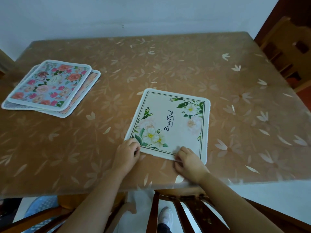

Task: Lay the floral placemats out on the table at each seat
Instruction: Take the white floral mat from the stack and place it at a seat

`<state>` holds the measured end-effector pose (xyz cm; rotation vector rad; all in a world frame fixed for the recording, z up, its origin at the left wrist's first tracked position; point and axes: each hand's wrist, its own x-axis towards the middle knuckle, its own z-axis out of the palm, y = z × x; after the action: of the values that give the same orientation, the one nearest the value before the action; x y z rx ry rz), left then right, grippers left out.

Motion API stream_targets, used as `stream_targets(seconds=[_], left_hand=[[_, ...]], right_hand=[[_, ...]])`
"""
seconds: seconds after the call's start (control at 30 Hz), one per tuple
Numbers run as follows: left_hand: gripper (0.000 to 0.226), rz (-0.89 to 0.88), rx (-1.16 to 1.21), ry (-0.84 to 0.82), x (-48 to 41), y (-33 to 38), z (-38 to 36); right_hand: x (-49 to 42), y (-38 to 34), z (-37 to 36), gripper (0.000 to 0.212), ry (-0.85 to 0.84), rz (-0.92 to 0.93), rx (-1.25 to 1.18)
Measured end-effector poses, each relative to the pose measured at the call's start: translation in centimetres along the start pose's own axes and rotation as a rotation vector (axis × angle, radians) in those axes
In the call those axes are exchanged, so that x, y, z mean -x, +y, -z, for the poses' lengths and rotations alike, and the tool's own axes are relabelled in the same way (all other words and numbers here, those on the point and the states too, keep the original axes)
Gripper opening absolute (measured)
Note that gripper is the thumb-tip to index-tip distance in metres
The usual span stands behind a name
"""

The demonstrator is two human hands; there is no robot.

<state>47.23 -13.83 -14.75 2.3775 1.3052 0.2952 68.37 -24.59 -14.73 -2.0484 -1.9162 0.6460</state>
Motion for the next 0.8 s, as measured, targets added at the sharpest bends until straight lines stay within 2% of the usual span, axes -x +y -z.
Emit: stream_targets(seconds=[0.2, 0.5, 0.63, 0.8], left_hand=[[0.008, -0.048, -0.055, -0.034, -0.6, 1.4, -1.1], [0.022, -0.289, 0.03, -0.205, -0.2, 10.2, -6.6], [0.02, -0.273, 0.074, -0.192, -0.3, 12.5, -7.8], [0.017, -0.359, 0.071, -0.198, -0.5, 12.8, -8.0]], right_hand=[[0.7, 1.5, 1.1, 0.017, 0.004, -0.014, -0.129], [3.3, 5.1, 3.7, 0.019, 0.022, -0.06, -0.055], [3.9, 5.5, 4.0, 0.019, 0.049, -0.122, -0.114], [4.3, 5.7, 4.2, 0.022, 0.036, -0.152, -0.063]])
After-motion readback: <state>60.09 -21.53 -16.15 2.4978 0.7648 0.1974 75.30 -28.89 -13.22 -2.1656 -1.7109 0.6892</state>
